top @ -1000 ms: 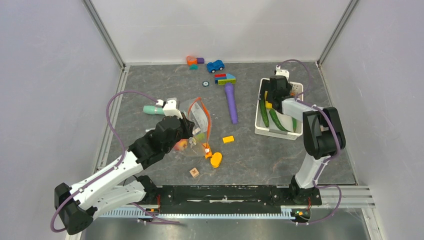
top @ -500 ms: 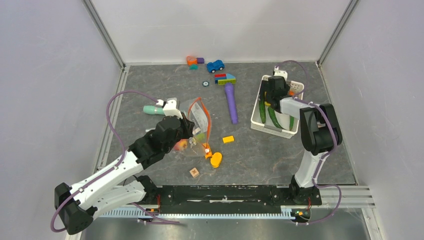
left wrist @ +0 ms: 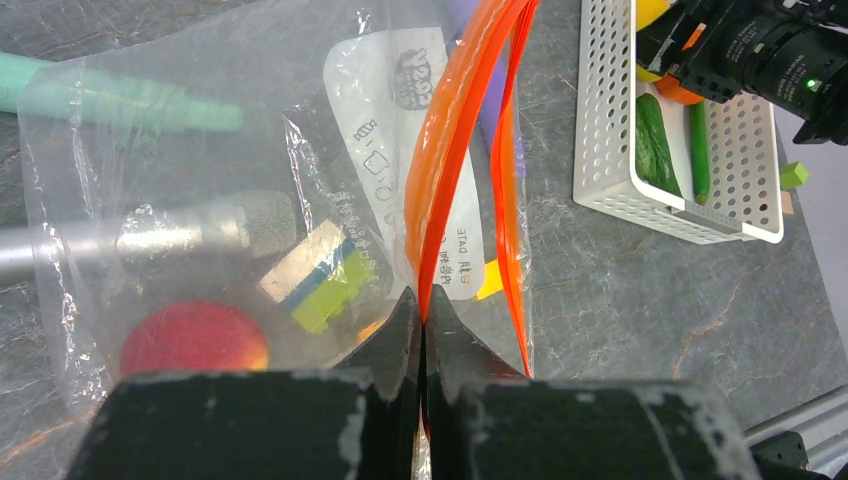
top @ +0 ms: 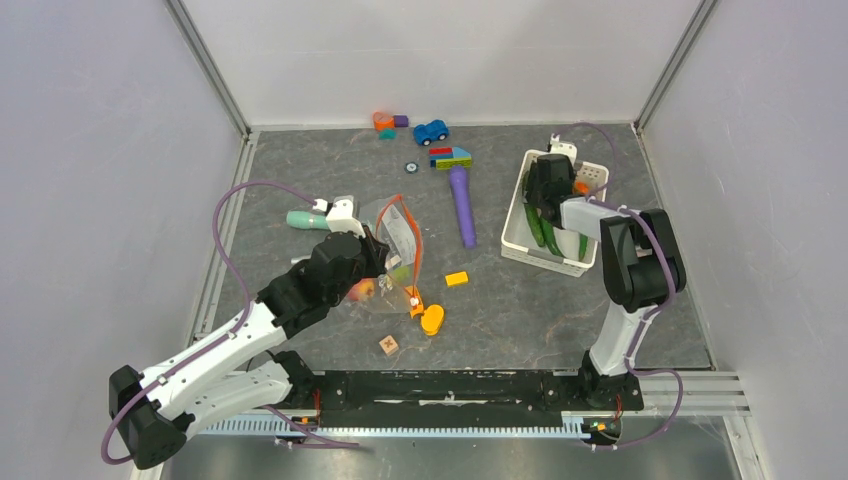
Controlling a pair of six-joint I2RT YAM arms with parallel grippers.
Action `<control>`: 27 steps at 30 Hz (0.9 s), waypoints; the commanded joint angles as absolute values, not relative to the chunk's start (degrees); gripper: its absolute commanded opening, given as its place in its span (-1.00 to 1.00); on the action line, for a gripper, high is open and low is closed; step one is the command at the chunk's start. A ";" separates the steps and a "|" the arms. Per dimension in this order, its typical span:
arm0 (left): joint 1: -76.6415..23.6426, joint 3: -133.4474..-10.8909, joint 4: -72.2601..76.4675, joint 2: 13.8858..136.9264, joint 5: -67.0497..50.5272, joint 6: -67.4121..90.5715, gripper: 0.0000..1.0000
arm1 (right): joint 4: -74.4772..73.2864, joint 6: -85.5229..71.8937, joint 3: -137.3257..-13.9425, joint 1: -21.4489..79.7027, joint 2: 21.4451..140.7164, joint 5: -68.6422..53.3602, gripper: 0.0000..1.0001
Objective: Place the food in the zip-top bag and seal the zipper
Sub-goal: Pick up the fake fruit from the bin, then place the fake fruit in the zipper food storage bag.
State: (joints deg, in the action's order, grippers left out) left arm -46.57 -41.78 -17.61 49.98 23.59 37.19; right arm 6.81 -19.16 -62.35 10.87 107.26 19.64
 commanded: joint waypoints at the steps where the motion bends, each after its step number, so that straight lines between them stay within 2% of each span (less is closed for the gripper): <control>1: -46.23 -42.29 -16.35 49.30 23.56 36.21 -0.96 | 8.35 -17.99 -60.40 10.81 101.29 21.78 -0.16; 7: -46.25 -42.28 -16.34 48.96 23.14 36.29 -0.96 | 8.86 -16.09 -54.78 10.81 92.58 21.62 -0.21; 11: -46.23 -42.29 -16.28 48.69 23.03 36.25 -0.96 | 9.86 -14.41 -49.72 10.81 85.53 14.66 -0.28; 14: -46.21 -42.32 -16.26 48.49 22.88 36.26 -0.96 | 12.95 -11.64 -45.43 10.76 78.93 1.80 -0.30; 17: -46.23 -42.20 -16.26 48.54 22.77 36.21 -0.96 | 18.86 -10.54 -40.46 10.89 72.77 -18.05 -0.32; 19: -46.23 -42.25 -16.26 48.60 22.69 36.21 -0.96 | 24.83 -12.83 -37.59 11.31 69.73 -33.04 -0.35; 22: -46.23 -42.32 -16.17 48.60 22.44 36.21 -0.96 | 33.55 -17.69 -34.96 14.20 68.15 -47.70 -0.40; 25: -46.23 -42.21 -16.17 48.52 22.42 36.21 -0.96 | 32.46 -16.26 -36.27 20.69 68.10 -52.97 -0.40; 27: -46.23 -42.19 -16.02 48.60 22.15 36.22 -0.96 | 25.59 -11.51 -39.28 26.04 69.31 -53.32 -0.40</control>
State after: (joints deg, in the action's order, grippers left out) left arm -46.57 -41.78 -17.61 49.32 22.57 37.19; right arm 26.63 -15.64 -35.57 18.46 68.95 -39.68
